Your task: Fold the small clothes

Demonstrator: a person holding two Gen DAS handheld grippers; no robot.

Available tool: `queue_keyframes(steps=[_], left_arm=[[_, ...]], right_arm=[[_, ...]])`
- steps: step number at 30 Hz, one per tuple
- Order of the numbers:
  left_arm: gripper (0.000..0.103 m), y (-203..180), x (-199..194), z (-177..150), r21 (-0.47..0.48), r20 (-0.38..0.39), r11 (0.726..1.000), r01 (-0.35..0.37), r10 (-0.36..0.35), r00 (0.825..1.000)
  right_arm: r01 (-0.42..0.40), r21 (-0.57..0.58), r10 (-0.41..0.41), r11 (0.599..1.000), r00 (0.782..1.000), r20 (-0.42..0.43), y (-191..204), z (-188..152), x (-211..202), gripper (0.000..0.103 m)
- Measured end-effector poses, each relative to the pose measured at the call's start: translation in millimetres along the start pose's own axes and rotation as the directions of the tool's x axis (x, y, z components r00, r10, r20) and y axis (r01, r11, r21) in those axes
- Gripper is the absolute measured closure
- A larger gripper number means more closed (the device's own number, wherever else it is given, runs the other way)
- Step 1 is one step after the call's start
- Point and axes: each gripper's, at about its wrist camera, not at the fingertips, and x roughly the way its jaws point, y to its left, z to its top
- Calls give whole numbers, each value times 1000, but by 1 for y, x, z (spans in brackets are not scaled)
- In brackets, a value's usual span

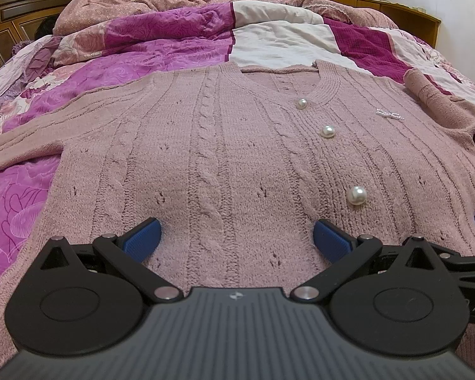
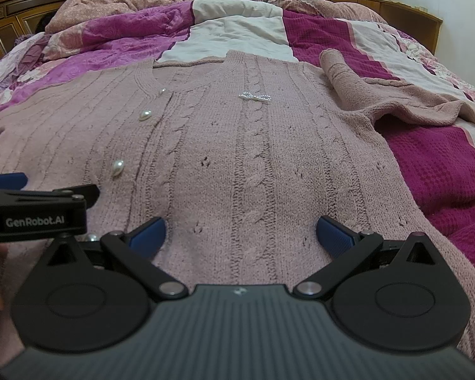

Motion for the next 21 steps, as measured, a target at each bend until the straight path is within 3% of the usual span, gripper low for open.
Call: queue_keyframes(steps=[14, 21], left_arm=[[0, 0, 0, 0, 0, -1, 1000, 0, 0, 1000], [0, 2, 1, 7, -5, -42, 1000, -1, 1, 999]], right_arm=[[4, -3, -4, 1000, 1000, -12, 1, 2, 0, 0], [-20, 18, 20, 1000, 999, -30, -3, 6, -3, 0]])
